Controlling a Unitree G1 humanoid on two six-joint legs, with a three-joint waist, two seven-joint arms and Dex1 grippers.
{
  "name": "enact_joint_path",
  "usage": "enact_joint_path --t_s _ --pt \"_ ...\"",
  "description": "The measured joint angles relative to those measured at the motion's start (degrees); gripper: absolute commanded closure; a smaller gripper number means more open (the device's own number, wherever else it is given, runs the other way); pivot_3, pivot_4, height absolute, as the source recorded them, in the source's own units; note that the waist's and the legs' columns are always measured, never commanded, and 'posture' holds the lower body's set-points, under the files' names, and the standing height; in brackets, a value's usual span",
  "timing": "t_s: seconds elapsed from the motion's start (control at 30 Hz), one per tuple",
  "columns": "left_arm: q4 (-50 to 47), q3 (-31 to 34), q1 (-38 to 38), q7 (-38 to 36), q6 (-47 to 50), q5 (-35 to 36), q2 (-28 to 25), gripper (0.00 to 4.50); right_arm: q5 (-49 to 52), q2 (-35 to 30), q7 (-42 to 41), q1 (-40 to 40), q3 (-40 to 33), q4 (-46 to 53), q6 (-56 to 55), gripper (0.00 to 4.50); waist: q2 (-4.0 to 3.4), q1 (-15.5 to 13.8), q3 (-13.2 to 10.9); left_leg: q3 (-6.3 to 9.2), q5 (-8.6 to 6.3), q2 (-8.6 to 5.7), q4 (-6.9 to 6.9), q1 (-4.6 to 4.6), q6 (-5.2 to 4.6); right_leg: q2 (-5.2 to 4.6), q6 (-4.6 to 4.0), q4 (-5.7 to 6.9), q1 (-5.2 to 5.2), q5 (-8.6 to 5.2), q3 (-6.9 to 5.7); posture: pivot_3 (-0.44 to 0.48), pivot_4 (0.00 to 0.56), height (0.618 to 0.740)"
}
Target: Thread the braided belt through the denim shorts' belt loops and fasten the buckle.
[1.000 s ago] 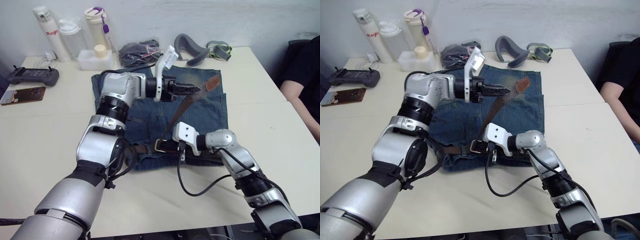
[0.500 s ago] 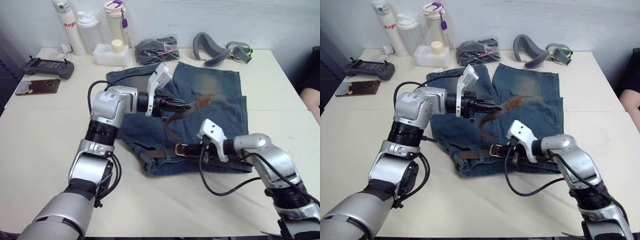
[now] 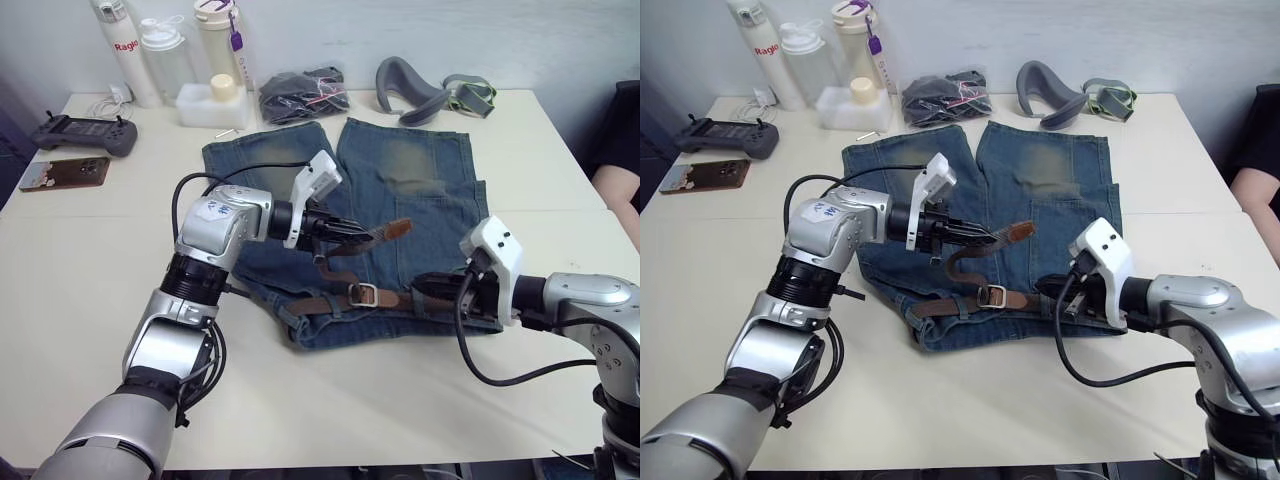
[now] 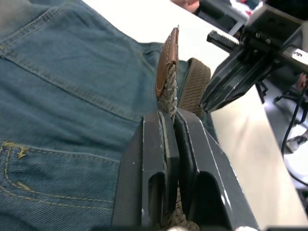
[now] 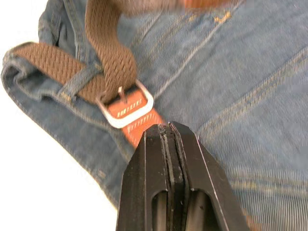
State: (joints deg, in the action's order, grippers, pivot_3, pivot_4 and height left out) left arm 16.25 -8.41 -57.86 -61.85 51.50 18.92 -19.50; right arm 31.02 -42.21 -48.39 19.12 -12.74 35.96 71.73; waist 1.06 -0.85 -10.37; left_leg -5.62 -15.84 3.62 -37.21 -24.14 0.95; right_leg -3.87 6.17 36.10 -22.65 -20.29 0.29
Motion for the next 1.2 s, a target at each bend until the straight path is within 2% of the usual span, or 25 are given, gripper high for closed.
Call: enact_joint_path --t_s 0.13,0.27,0.43,0.5,0.67,0.83,0.93,1.03,1.2 --pt "0.0 1.7 0.1 0.6 1.2 1.1 -3.2 4.50 1.1 0.1 1.9 -0.3 1.2 0.0 -1.1 4.42 0.00 0.8 0.0 0.06 0.16 -0.01 -0.02 0.02 0.02 -0.01 0.01 0.30 -0.05 0.01 0.02 0.000 0.150 0.740" --pt "-0.1 4.9 2.2 2.6 3.1 1.9 -6.8 4.50 0.5 0.4 3.7 -1.0 6.5 -1.1 -4.6 4.42 0.00 1.3 0.0 0.04 0.23 0.02 -0.04 0.06 0.05 0.02 0.01 0.48 -0.13 0.01 0.09 0.000 0.150 0.740" --pt "-0.3 13.6 4.7 7.6 10.1 5.9 -9.0 4.50 -1.1 1.5 4.9 1.5 12.6 -6.2 -9.5 4.42 0.06 1.2 -0.1 0.07 0.27 0.08 -0.26 0.01 0.01 -0.03 0.01 0.80 -0.20 0.01 0.08 0.000 0.150 0.740" --pt "-4.5 17.0 7.2 9.3 14.0 8.6 -10.1 4.50 -2.1 2.6 4.6 4.5 15.7 -9.2 -12.2 4.42 0.07 1.3 -0.1 0.04 0.26 0.11 -0.34 0.03 -0.01 -0.14 0.01 0.91 -0.20 0.01 0.11 0.000 0.150 0.740" --pt "-12.9 17.4 12.9 12.0 20.7 12.5 -10.5 4.50 -3.4 5.2 3.1 9.7 20.3 -16.3 -16.5 4.42 0.08 1.3 -0.1 0.06 0.31 0.09 -0.47 0.02 -0.06 -0.24 0.01 1.10 -0.20 0.01 0.08 0.000 0.150 0.740" --pt "-18.1 16.8 16.5 14.8 21.8 14.1 -10.3 4.50 -4.5 5.6 0.1 11.7 23.9 -21.8 -19.1 4.42 0.09 1.1 -0.1 0.09 0.31 0.07 -0.61 0.03 -0.07 -0.29 0.01 1.29 -0.19 0.01 0.08 0.000 0.150 0.740" --pt "-16.5 18.7 17.7 19.4 21.6 14.0 -8.1 4.50 -4.4 6.5 -1.7 11.9 24.6 -23.6 -19.4 4.42 0.10 1.1 -0.1 0.08 0.31 0.06 -0.75 0.03 -0.13 -0.32 0.01 1.40 -0.19 0.01 0.07 0.000 0.150 0.740" --pt "-11.3 19.1 20.6 23.3 18.2 10.9 -9.6 4.50 -5.3 7.8 -3.4 13.0 26.7 -26.3 -21.8 4.42 0.10 2.0 -0.1 0.06 0.31 0.05 -0.75 0.11 -0.13 -0.28 0.00 1.45 -0.19 0.01 0.08 0.000 0.150 0.740" --pt "-8.7 19.6 23.2 24.7 13.7 9.9 -10.1 4.50 -7.5 10.6 -4.8 15.9 28.9 -31.0 -24.9 4.42 0.12 2.5 -0.1 0.09 0.33 0.12 -0.73 0.11 -0.09 -0.33 -0.02 1.52 -0.20 0.00 0.03 0.000 0.150 0.740"
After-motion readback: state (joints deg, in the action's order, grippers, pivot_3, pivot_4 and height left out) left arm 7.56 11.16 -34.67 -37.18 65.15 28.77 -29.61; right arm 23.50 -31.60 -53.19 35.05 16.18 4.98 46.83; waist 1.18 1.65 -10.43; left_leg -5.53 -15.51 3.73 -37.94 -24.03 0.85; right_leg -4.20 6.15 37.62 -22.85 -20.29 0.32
